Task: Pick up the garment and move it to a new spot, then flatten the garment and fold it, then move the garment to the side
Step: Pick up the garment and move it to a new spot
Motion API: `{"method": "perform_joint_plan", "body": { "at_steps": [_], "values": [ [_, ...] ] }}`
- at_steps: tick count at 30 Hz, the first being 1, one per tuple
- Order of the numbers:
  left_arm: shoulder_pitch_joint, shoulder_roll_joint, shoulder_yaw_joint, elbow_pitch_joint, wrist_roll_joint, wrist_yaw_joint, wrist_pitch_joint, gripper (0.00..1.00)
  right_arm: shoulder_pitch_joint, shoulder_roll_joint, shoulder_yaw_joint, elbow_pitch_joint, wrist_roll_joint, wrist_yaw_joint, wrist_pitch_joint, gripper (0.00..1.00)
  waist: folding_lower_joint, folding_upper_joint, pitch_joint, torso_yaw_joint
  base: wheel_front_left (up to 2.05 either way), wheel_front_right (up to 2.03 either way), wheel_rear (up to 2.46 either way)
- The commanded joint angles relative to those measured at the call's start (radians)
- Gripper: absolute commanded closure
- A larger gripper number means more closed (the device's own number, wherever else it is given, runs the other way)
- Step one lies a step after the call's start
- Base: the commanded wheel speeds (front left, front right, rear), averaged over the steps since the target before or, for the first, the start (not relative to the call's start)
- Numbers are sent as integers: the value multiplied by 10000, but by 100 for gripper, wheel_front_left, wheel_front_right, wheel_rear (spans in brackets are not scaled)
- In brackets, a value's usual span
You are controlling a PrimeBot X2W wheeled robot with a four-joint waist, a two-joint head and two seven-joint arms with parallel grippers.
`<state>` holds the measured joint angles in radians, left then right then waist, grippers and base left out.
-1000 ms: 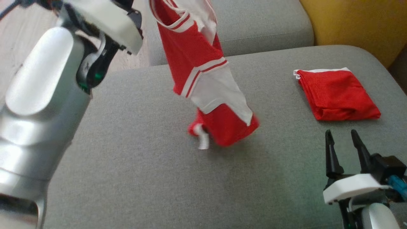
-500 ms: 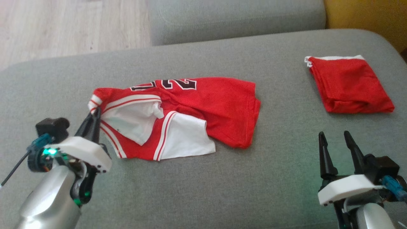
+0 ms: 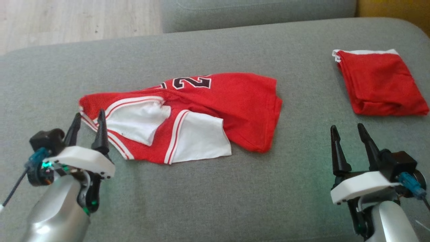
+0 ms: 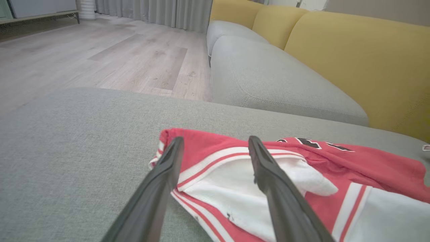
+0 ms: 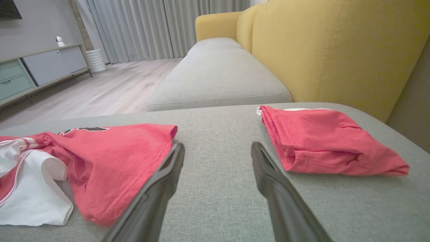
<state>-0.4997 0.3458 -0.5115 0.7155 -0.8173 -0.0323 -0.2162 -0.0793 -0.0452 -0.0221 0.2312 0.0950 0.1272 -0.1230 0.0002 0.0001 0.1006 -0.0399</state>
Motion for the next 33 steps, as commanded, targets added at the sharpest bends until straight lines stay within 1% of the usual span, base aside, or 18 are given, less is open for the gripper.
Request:
{"method": "perform_joint_plan", "body": {
  "at_steps": [1,5,8,11,16,17,21,27,33],
  "values": [
    [-461,242,398,-124,134,-14,-202,0,-274,-51,227,-243,-66,35,-28,0,-2,-1,-192,144,0,0,0],
    [-85,60,337,-272,380,24,-368,0,-151,-51,120,-91,-48,35,-96,0,-2,-1,-631,420,0,0,0],
    [373,44,227,-539,633,94,-414,0,-39,-51,34,26,-41,35,-147,0,-2,-1,-996,639,0,0,0],
    [930,14,327,-988,705,289,-437,0,94,-51,-69,101,-48,35,-202,0,-2,-1,-1244,858,0,0,0],
    [2036,-102,636,-2066,787,743,-451,0,328,-51,-191,196,-13,35,-304,0,-2,-1,-1528,1181,0,0,0],
    [2036,-102,636,-2066,787,743,-451,0,328,-51,-191,196,-13,35,-304,0,-2,-1,-1528,1181,0,0,0],
    [3056,-298,1037,-3082,899,1148,-453,0,656,-51,-256,214,118,35,-401,0,-2,-1,-1720,1403,0,0,0],
    [4402,-562,1324,-4307,1477,1632,-454,0,1179,-51,-154,334,339,35,-594,0,-2,-1,-1903,1622,0,0,0],
    [5330,-821,1494,-5045,1836,1866,-455,0,1391,-51,226,594,642,35,-752,0,-2,-1,-2042,1632,0,0,0]
  ]
}}
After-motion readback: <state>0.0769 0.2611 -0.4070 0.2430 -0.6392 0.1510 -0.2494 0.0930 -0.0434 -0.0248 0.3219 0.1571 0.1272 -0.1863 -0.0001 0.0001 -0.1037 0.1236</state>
